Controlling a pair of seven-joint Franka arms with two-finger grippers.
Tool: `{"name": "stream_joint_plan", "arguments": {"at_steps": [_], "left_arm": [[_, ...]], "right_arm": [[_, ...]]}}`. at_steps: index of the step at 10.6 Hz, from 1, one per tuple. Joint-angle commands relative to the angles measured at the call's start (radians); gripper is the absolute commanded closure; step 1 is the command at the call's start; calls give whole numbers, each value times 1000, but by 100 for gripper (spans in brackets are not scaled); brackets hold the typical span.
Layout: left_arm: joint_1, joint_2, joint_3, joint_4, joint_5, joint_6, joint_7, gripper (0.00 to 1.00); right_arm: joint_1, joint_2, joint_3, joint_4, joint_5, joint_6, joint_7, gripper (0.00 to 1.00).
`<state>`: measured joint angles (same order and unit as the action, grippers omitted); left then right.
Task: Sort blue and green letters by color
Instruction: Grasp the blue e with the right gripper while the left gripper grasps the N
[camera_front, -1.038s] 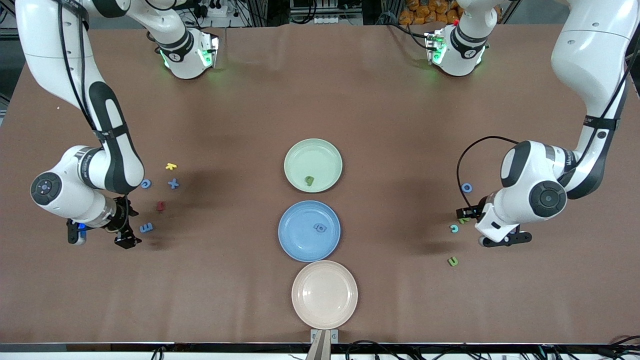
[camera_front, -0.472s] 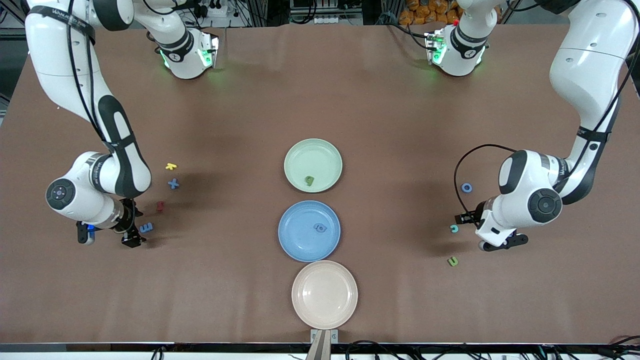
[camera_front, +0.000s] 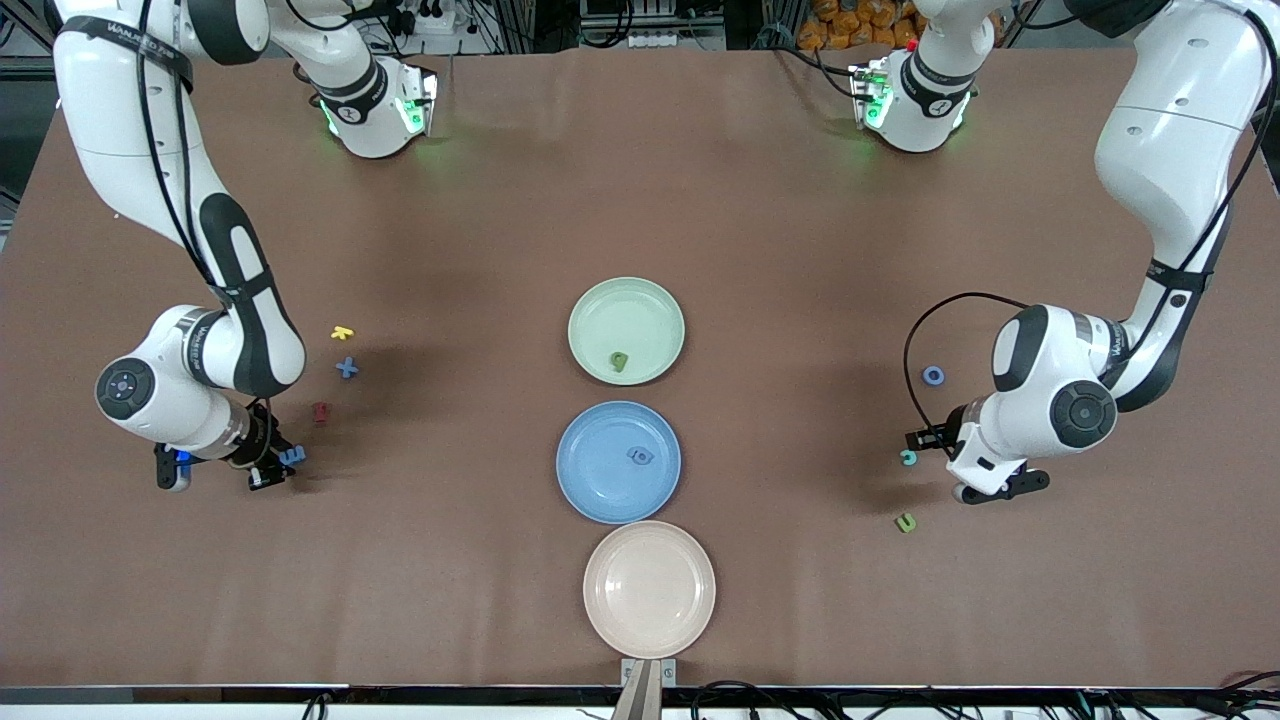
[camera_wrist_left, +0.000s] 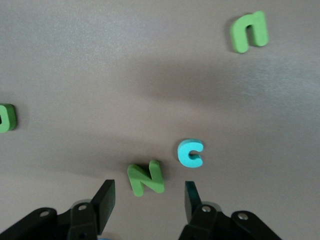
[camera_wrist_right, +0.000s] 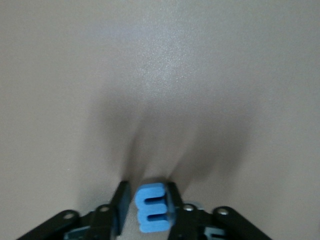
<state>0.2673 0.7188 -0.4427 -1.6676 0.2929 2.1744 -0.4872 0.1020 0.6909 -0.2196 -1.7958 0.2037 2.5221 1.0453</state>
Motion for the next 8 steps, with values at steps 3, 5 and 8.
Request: {"name": "stream_joint_plan", "arguments": {"at_steps": [3, 5, 8], "left_arm": [[32, 25, -10, -12, 26, 22, -33, 37], [30, 27, -8, -12, 28, 22, -33, 38], [20, 31, -5, -9, 28, 24, -34, 39]], "right_arm": [[5, 3, 12, 4, 10, -3, -23, 100], [7, -16, 12, 21, 8, -70, -156, 100], [22, -73, 11, 44, 3, -154, -472, 100]]}}
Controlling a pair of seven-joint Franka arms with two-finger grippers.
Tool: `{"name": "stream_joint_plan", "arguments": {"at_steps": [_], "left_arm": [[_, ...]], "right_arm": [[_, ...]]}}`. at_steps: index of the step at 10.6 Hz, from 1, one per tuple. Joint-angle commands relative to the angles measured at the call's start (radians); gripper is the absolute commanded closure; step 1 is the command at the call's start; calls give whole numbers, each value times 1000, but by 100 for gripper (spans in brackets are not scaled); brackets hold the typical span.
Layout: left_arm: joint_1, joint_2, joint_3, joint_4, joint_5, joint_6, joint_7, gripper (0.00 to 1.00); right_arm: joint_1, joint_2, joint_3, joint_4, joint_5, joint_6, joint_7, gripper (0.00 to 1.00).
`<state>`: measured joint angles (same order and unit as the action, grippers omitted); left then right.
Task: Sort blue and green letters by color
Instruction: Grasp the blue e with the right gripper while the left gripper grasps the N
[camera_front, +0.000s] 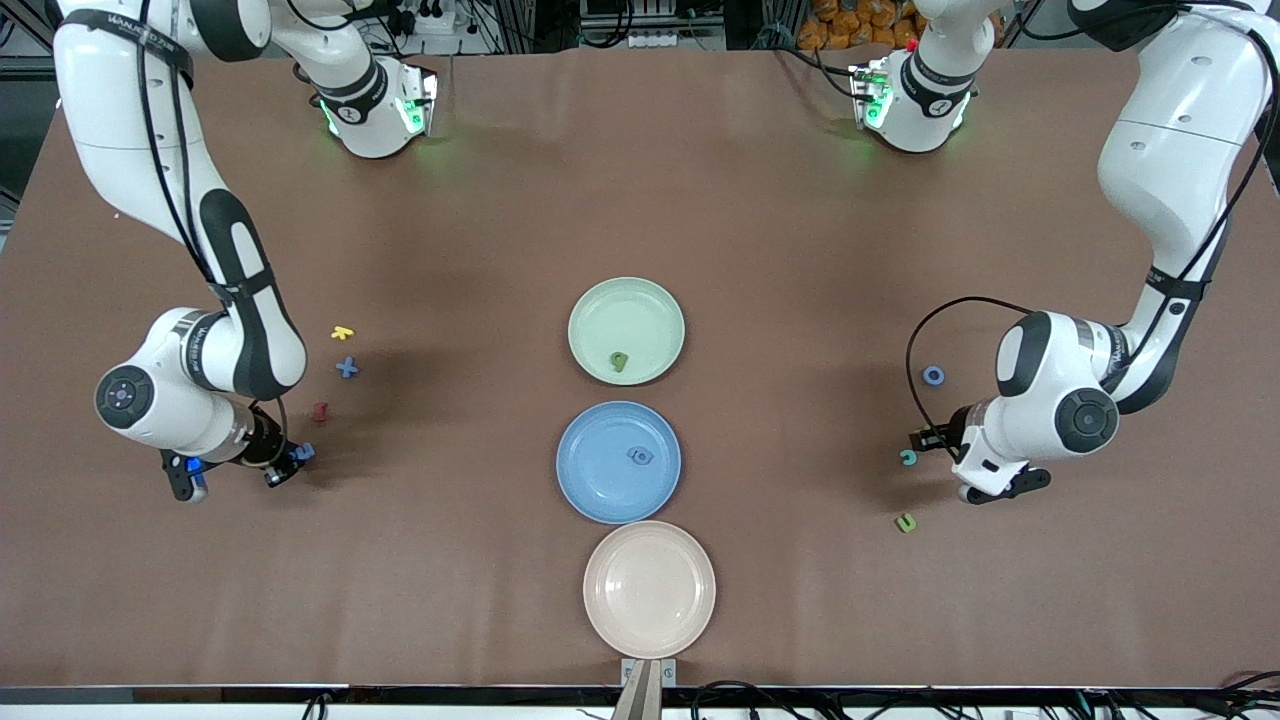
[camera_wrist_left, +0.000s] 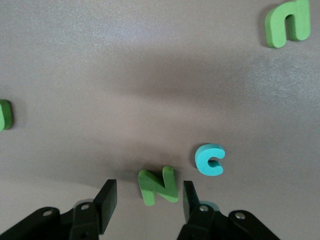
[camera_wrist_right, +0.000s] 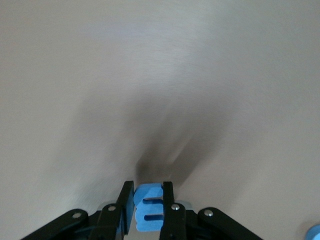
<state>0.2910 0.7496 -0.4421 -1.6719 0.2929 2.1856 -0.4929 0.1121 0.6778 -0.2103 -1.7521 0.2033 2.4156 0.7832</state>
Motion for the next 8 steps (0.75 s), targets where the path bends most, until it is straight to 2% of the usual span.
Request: {"name": "stream_joint_plan", "arguments": {"at_steps": [1, 4, 8], "left_arm": [[-6, 4, -6, -3, 28, 14, -29, 39], [-6, 8, -6, -3, 29, 25, -29, 42], [-6, 10, -6, -3, 29, 25, -29, 43]], "right_arm": [[17, -70, 3, 0, 4, -47, -320, 100], [52, -83, 38, 19, 8, -46, -374, 100], [196, -93, 49, 69, 11, -39, -368, 100]]}}
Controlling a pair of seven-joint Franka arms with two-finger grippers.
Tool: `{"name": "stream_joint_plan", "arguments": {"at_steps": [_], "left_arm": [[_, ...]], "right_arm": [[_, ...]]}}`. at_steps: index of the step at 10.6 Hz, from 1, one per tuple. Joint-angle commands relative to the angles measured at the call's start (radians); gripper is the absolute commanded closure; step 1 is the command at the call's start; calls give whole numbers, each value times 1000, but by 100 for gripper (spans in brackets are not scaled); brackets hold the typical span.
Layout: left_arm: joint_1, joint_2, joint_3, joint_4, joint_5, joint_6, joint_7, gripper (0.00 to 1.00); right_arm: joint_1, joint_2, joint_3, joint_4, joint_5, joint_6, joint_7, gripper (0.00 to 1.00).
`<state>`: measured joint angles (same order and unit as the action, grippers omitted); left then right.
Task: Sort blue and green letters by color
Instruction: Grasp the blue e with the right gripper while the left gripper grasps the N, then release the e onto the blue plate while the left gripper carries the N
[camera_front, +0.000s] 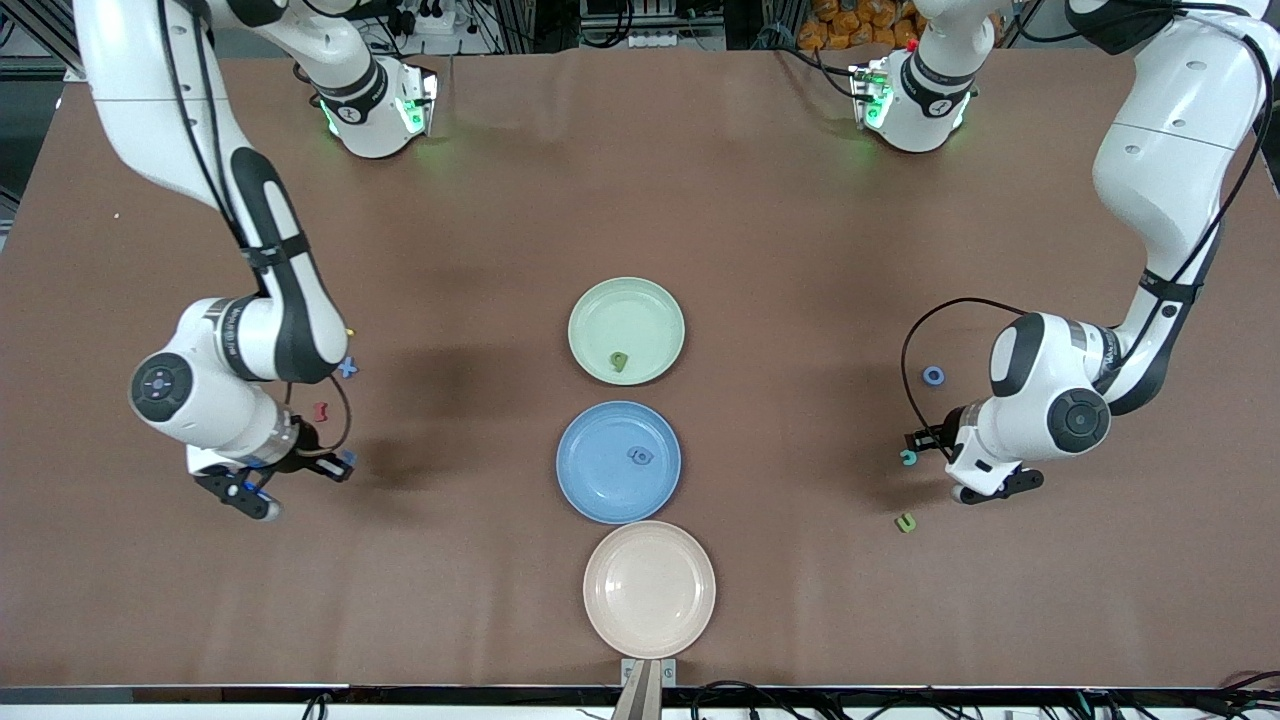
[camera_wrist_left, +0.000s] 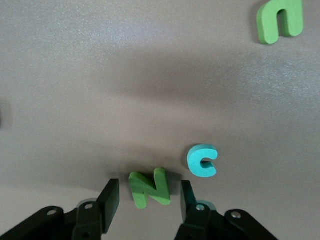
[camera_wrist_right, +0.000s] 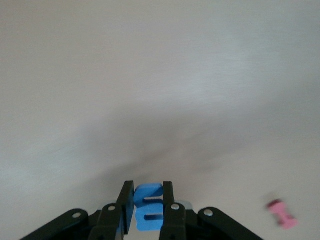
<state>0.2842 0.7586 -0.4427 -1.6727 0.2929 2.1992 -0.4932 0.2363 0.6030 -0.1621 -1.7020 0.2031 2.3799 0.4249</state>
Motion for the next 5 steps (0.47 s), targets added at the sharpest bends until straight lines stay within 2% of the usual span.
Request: {"name": "stream_joint_plan", "arguments": {"at_steps": [1, 4, 5], "left_arm": [[1, 1, -4, -4, 29, 11, -30, 44], [-3, 4, -4, -2, 29, 11, -28, 48], [-3, 5, -4, -2, 34, 11, -30, 53]], "right_arm": [[104, -11, 1, 34, 12, -2, -11, 100], [201, 20, -1, 54, 2, 5, -14, 100], [236, 41, -1, 82, 4, 8, -11, 100]]}}
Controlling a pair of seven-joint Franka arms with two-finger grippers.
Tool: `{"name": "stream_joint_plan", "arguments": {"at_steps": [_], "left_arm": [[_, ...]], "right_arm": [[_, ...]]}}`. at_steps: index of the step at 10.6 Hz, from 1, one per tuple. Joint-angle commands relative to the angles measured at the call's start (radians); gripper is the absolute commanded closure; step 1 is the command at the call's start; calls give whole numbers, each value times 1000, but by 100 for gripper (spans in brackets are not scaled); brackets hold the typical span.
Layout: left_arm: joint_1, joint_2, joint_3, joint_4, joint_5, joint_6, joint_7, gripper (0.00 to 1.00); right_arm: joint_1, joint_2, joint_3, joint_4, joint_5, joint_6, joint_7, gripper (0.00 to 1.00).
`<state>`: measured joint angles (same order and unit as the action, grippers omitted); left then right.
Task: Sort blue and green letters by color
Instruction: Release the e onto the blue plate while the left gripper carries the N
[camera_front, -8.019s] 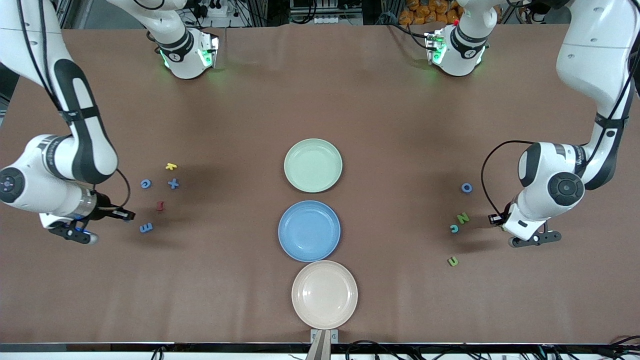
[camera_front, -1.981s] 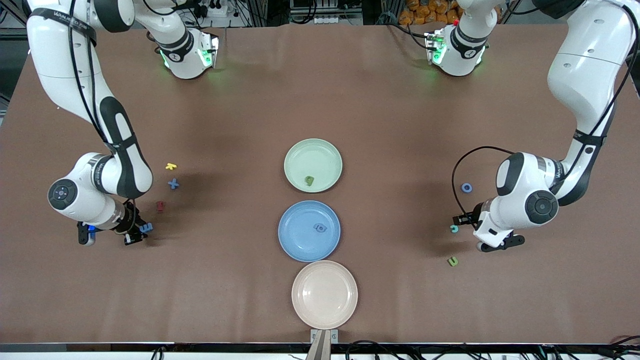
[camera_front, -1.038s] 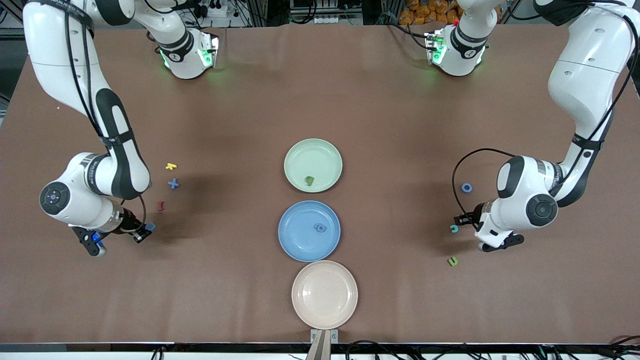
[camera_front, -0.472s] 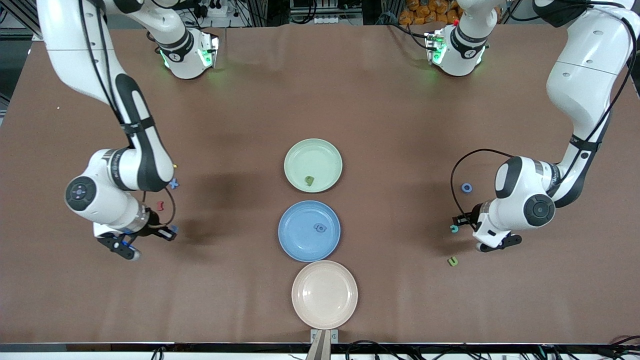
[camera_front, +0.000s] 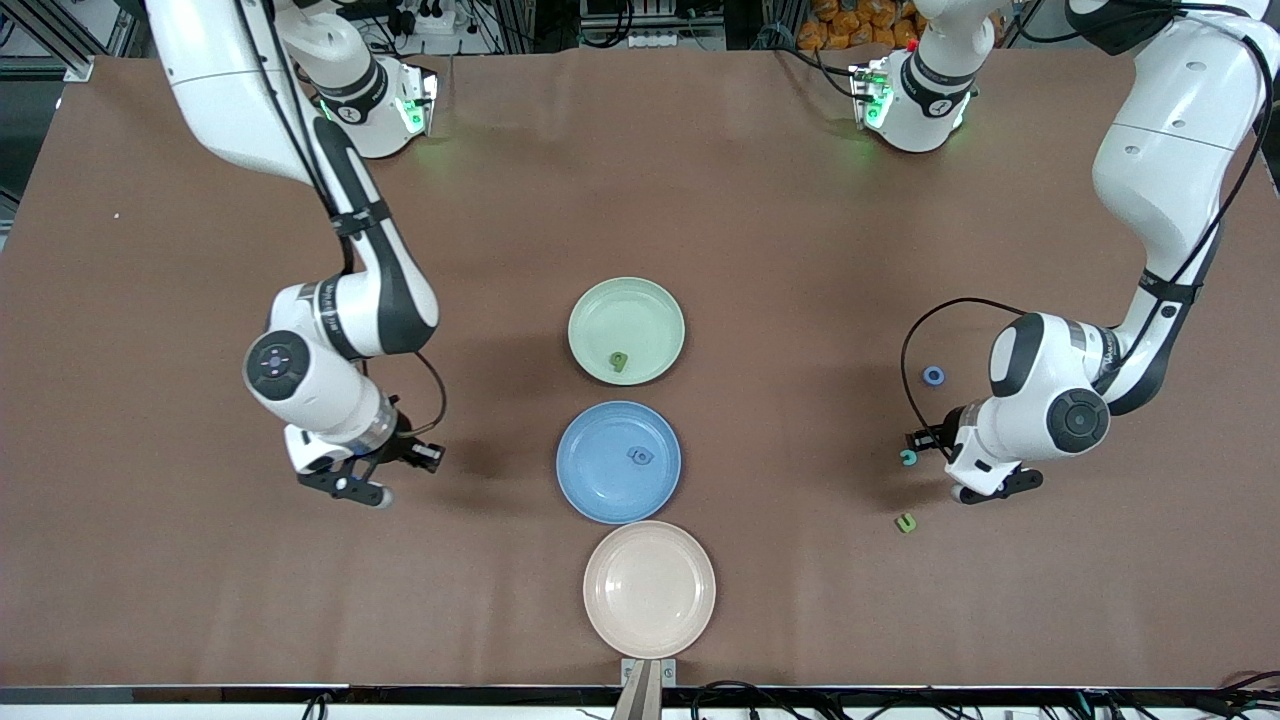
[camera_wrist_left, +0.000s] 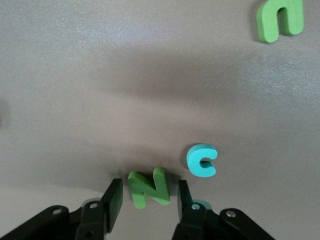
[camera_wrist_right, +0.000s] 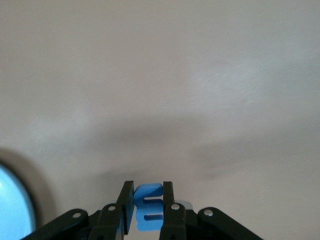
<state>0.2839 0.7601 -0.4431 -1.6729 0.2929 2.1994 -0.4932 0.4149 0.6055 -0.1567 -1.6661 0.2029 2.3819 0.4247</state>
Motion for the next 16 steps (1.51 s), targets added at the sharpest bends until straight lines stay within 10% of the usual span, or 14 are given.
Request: {"name": "stream_joint_plan", "arguments": {"at_steps": [1, 3, 6, 9, 11, 12, 16], "left_arm": [[-2, 4, -3, -2, 34, 11, -30, 58], [-3, 11, -5, -2, 35, 11, -30, 63], [-3, 10, -3, 2, 35, 11, -30, 100], [-55, -22, -6, 9, 32, -7, -56, 100], [-142, -66, -17, 10, 29, -70, -245, 100], [-205, -94, -17, 10, 20, -95, -331, 100], [-284, -133, -90, 10, 8, -135, -404, 100]], "right_arm": [[86, 60, -6, 75, 4, 22, -7, 100], [142, 95, -4, 118, 9, 100, -4, 100], [171, 167, 34, 209, 10, 177, 15, 100], [223, 194, 60, 236, 7, 189, 107, 94], [243, 192, 68, 236, 6, 189, 105, 67], [246, 192, 68, 238, 6, 189, 106, 1], [236, 177, 68, 232, -2, 185, 92, 0]]}}
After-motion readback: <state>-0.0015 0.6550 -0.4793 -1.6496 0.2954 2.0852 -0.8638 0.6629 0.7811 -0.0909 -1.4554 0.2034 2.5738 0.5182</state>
